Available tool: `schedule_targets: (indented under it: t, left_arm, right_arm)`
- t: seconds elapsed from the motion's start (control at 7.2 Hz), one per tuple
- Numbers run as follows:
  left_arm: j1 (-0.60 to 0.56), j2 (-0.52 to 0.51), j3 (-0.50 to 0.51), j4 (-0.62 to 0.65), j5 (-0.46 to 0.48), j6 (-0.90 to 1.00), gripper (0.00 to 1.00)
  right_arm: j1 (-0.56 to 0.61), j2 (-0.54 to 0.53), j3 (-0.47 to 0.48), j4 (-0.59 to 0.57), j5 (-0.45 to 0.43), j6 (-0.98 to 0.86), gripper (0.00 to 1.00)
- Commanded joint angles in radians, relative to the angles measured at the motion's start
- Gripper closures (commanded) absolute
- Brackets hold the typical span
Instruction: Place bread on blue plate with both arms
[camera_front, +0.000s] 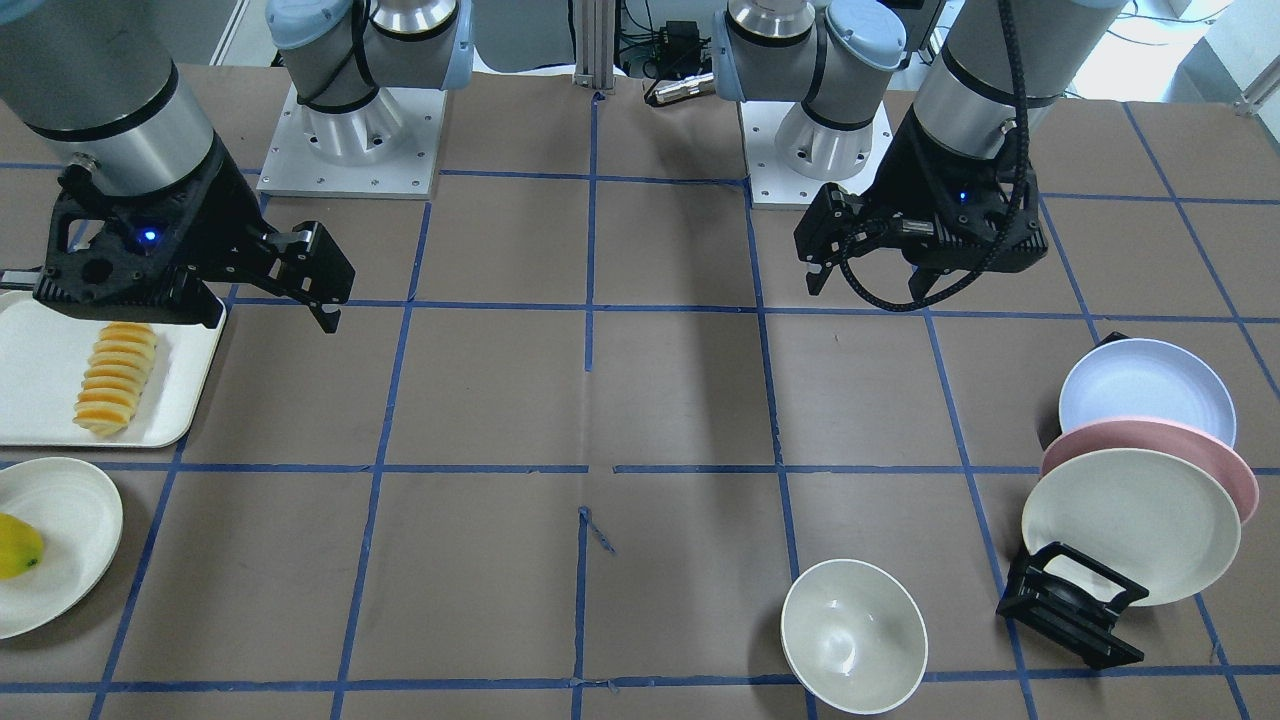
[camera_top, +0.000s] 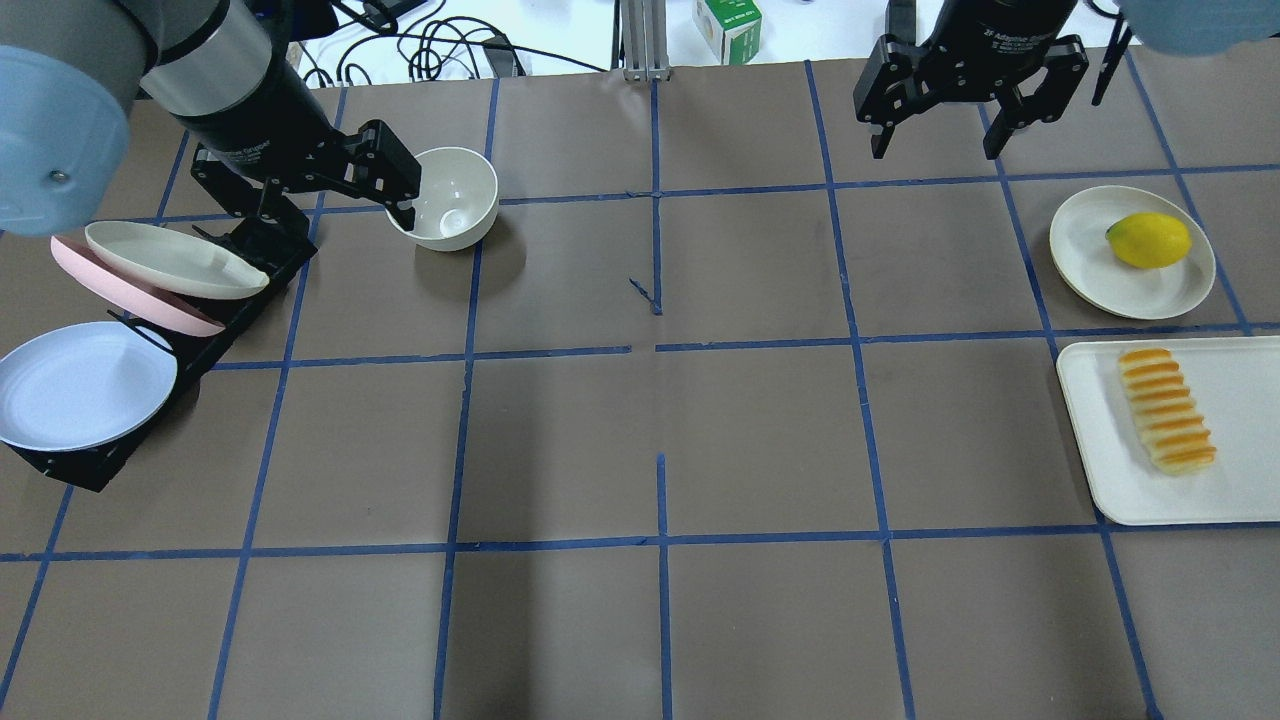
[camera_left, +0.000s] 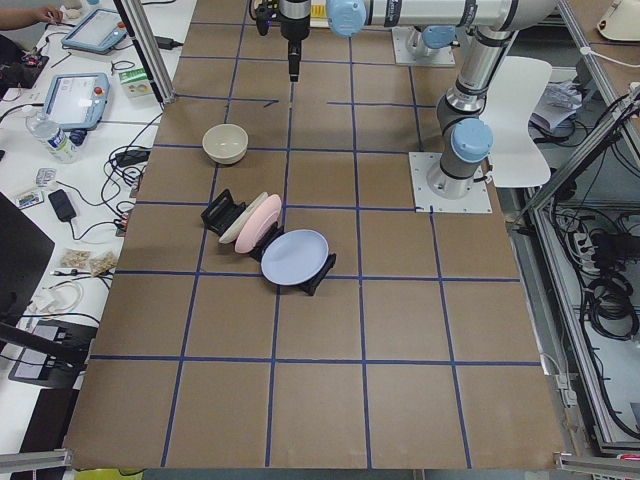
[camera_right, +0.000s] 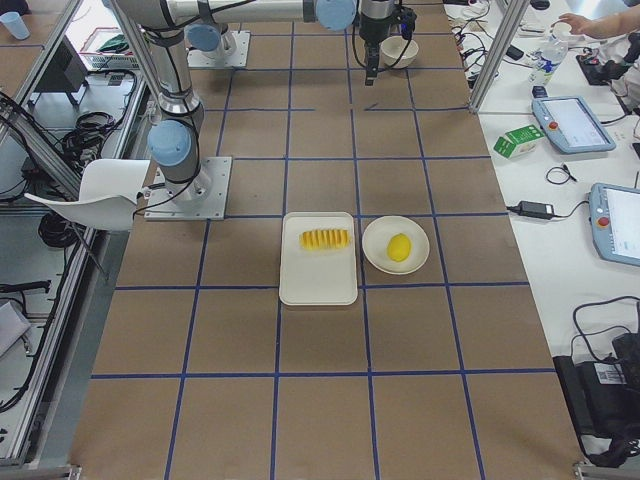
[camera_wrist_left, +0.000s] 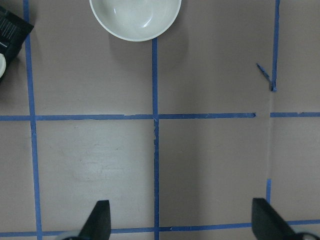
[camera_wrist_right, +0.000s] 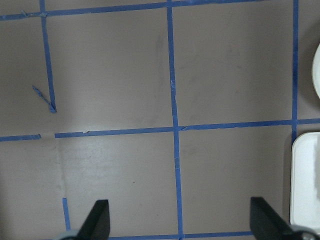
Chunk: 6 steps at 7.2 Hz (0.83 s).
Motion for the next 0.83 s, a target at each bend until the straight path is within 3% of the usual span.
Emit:
schedule_targets:
  t: [0.0, 0.69]
  left_arm:
    - [0.0, -0.003, 0.0, 0.002, 0.0, 0.0, 0.0]
    - [0.0, 0.004, 0.001, -0.003, 0.003, -0.002, 0.0]
  right_arm:
    - [-0.007, -0.003, -0.002, 0.038, -0.008, 0.01, 0.0]
    - [-0.002, -0.004, -0.007, 0.034, 0.005, 0.01, 0.0]
